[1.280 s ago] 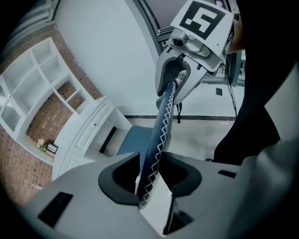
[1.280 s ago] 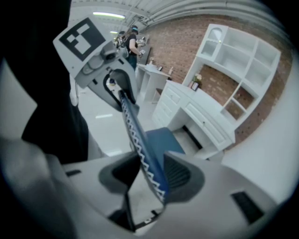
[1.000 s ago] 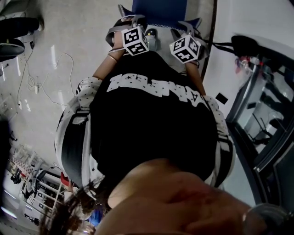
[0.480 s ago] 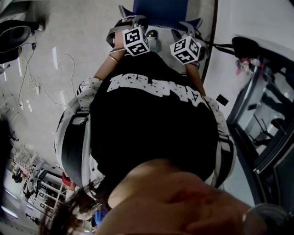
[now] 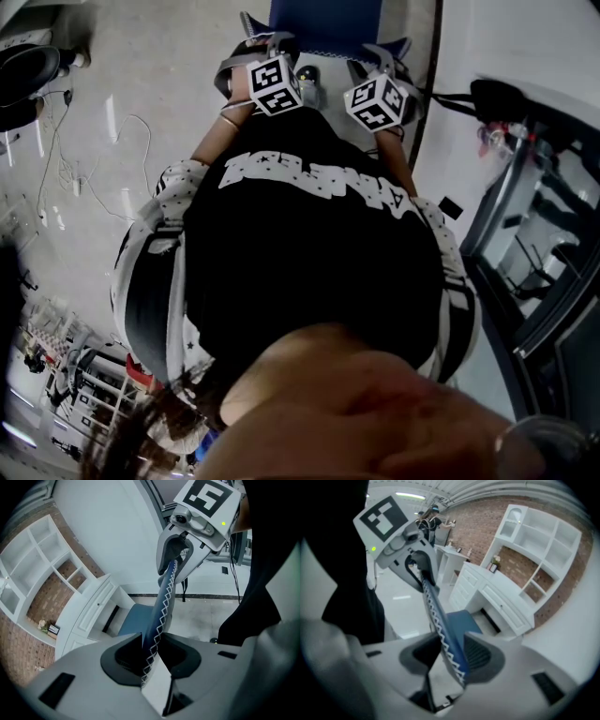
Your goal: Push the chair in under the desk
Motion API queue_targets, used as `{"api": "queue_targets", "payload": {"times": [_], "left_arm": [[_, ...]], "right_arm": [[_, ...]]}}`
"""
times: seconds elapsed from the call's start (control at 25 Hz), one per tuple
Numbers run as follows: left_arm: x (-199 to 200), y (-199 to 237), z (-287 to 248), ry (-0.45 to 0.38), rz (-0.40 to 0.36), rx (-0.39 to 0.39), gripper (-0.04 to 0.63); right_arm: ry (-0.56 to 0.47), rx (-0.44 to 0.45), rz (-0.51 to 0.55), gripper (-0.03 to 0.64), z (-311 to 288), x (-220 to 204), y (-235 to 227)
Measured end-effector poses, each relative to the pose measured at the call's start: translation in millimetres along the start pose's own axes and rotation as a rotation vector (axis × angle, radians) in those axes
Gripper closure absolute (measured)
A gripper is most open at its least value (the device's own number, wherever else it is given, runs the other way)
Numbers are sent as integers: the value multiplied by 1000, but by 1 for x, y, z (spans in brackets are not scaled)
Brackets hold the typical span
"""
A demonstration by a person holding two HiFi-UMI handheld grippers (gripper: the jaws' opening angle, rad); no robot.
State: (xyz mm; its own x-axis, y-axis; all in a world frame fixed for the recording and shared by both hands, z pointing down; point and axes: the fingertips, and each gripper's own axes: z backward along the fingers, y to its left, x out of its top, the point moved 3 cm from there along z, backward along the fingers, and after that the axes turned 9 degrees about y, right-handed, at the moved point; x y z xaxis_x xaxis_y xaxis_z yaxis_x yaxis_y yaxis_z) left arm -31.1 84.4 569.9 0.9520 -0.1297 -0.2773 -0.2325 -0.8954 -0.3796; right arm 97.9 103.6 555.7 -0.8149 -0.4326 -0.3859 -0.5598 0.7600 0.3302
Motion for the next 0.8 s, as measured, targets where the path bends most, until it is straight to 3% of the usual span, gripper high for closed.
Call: {"api": "queue_targets", "payload": {"times": [0.8], "left_arm": [[5, 16, -8, 12, 8, 1, 463]], "right_arm": [[-1, -9, 7, 449, -9, 7, -14]]}}
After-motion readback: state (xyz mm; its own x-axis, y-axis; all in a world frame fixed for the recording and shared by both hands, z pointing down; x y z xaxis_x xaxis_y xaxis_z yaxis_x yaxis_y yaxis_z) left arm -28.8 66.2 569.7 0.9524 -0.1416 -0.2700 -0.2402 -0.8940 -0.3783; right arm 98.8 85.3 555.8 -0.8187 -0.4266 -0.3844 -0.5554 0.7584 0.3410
